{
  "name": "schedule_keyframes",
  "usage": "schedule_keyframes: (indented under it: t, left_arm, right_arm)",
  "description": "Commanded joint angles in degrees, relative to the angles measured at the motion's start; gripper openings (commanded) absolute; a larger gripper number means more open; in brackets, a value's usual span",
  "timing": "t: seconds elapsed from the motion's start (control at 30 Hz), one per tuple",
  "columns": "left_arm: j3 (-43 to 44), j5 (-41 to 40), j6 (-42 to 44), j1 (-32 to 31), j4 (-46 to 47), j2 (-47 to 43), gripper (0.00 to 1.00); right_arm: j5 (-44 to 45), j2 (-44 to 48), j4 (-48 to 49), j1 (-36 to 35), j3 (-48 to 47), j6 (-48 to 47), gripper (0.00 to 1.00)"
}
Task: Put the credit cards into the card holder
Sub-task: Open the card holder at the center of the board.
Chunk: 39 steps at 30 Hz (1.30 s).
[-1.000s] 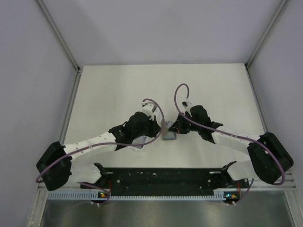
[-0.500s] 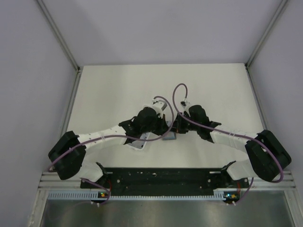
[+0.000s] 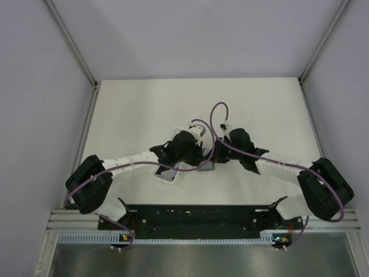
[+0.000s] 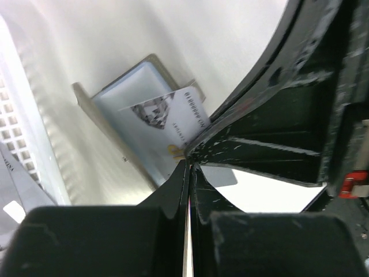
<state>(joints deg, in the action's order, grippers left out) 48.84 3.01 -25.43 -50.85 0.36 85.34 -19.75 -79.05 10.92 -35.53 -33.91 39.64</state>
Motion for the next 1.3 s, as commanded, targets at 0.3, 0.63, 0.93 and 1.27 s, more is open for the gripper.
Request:
schedule_keyframes:
  t: [0.3, 0.63, 0.93, 1.27]
  left_arm:
    - [-2.61, -6.52, 1.79, -0.30, -4.40, -0.70, 0.00]
    - [-3.84, -8.01, 0.47, -0.30, -2.65, 2.46, 0.00]
    - [-1.82, -7.75, -1.37, -0.30, 1.22, 9.66, 0.00]
    - [0.99, -8.11, -1.90, -0.30, 1.75, 14.15, 0.00]
  right_arm:
    - [8.75, -1.55, -5.81, -0.77, -4.50, -0.70, 0.00]
    - [15.96, -0.24, -13.90, -0.77, -5.02, -1.23, 0.00]
    - [17.73, 1.79, -16.10, -0.77, -3.97, -1.93, 0.00]
    - [18.17, 3.28, -17.42, -0.77, -3.35, -2.72, 0.00]
